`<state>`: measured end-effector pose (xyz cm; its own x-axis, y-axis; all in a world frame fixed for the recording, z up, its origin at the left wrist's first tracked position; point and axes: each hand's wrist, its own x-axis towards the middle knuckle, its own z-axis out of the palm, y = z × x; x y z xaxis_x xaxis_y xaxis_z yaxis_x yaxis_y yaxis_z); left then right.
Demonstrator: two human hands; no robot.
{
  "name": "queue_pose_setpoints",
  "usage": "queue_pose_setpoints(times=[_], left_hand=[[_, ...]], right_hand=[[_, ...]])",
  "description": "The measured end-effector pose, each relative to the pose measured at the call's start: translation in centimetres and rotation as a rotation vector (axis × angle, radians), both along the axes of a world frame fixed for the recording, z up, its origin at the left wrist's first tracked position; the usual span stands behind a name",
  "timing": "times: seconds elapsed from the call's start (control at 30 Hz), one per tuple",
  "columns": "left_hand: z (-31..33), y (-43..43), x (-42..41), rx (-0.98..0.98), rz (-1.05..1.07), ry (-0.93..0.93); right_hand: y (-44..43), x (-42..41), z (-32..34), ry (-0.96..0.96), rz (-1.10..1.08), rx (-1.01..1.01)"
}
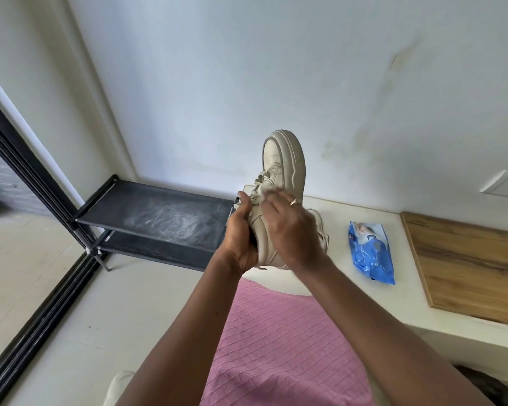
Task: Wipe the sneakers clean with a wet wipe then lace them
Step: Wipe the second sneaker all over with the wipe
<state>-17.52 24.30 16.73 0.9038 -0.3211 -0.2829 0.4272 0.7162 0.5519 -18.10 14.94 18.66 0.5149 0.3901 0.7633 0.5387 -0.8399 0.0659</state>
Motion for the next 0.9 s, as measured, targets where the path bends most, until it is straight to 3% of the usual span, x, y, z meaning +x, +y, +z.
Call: queue_pose_setpoints(times=[0.2, 0.43, 0.57, 0.73, 0.9], left_hand=[[-0.3, 0.8, 0.3, 0.047, -0.009, -0.003], [-0.1, -0.3, -0.5, 0.03, -0.004, -0.033], [-0.4, 0.2, -0.3, 0.054, 0.005, -0.028], [-1.1, 0.7, -0.3, 0.164, -0.01, 0.002], [-0.7, 0.0, -0.7, 0.205, -0.024, -0.04]], right_hand=[[0.1, -2.5, -2.3, -0.024, 0.208, -0.107], [-0.9, 1.7, 0.4, -0.004, -0.048, 0.029], [0.4, -0.6, -1.9, 0.036, 0.002, 0.105], [-0.3, -3.5, -4.2, 0.041, 0.125, -0.041], [-1.7, 0.2, -2.0, -0.005, -0.031, -0.106]])
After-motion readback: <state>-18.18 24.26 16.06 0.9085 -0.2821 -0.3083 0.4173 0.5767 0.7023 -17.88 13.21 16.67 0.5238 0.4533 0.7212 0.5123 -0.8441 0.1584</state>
